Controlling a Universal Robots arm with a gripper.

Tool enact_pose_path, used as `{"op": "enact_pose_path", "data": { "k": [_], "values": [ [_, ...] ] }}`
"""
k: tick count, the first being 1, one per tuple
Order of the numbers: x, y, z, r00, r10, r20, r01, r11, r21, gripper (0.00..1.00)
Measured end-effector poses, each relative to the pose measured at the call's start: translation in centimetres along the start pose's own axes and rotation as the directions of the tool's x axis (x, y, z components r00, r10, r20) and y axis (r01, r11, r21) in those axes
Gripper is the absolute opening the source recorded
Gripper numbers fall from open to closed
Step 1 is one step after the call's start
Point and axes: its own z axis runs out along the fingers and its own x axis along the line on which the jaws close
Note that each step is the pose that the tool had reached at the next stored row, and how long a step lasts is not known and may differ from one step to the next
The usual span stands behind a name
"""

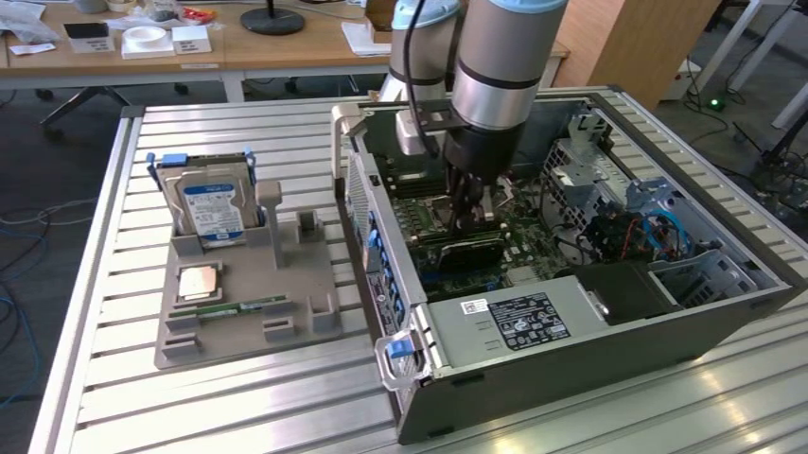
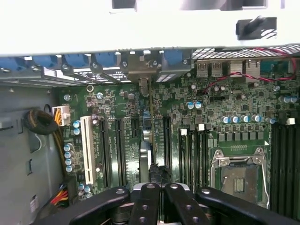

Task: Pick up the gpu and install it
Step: 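Press down on the gpu until it lock into place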

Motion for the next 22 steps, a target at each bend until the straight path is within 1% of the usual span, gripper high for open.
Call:
{"op": "enact_pose_path", "data": {
  "k": [6,17,22],
  "values": [
    [0.0,-0.05,-1.32,1.0,0.0,0.0002,0.0,1.0,0.0017,0.11],
    [-0.2,-0.11,-3.59,1.0,0.0,0.0008,0.0,0.9999,0.0116,0.11],
    [-0.2,-0.13,-4.37,1.0,0.0,0.001,0.0,0.9999,0.0144,0.11]
  ]
}}
